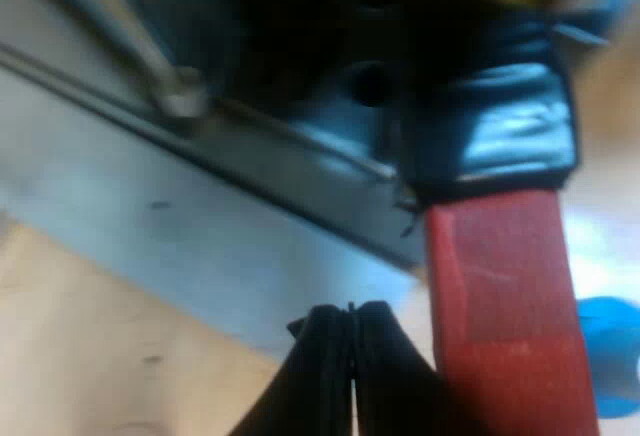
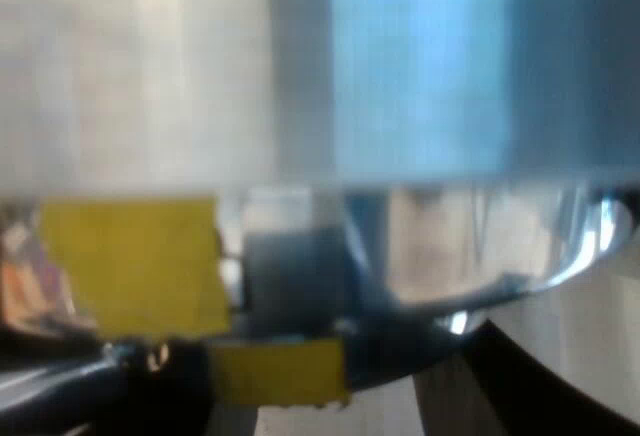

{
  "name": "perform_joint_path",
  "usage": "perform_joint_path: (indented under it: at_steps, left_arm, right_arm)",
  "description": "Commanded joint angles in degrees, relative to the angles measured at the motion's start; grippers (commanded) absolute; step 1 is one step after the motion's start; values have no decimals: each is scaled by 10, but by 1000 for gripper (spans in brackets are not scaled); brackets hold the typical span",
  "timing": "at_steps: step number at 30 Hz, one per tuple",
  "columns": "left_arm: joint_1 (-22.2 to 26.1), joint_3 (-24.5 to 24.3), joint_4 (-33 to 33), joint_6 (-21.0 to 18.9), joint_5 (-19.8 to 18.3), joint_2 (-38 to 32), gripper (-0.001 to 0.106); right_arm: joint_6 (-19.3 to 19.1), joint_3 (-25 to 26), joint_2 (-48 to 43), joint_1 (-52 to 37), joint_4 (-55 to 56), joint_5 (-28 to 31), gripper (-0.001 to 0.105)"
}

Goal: Put the handle in the coffee machine

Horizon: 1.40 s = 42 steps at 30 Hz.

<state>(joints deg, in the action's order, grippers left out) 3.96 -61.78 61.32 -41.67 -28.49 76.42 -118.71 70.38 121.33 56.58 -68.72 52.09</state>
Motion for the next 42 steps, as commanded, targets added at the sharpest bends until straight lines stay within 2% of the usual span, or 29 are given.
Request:
perform_joint_path:
  at_steps: [1,4,8,11,12,14,19,21,27,32,35,38,42]
  left_arm:
    - [-2,-6,37,-5,-24,-8,1]
    - [-2,-6,46,-7,-47,-8,1]
    - [-12,-6,63,-25,-51,-8,1]
    - [-31,-6,80,-57,-66,-8,0]
    - [-32,-6,80,-57,-67,-8,0]
    - [-56,-4,81,-110,-73,-14,0]
    - [-83,-3,79,-172,-81,-39,0]
    - [-91,8,69,-209,-96,-57,0]
    - [-103,55,59,-230,-99,-72,0]
    - [-103,62,38,-260,-111,-89,0]
    - [-103,62,36,-265,-114,-94,0]
    - [-103,63,36,-267,-114,-94,0]
    - [-103,63,36,-269,-113,-94,0]
  right_arm:
    - [2,8,-33,-3,-60,4,39]
    - [2,8,-33,-3,-60,4,39]
    - [2,8,-33,-3,-60,4,39]
    - [2,8,-33,-3,-60,4,39]
    - [2,8,-33,-3,-60,4,39]
    - [2,8,-33,-3,-60,4,39]
    - [2,8,-33,-3,-60,4,39]
    - [2,8,-33,-3,-60,4,39]
    - [2,8,-33,-3,-60,3,39]
    - [2,8,-33,-3,-60,3,39]
    - [0,6,-37,3,-52,25,39]
    - [28,-9,-56,11,11,23,39]
    - [78,-39,-93,17,146,-22,39]
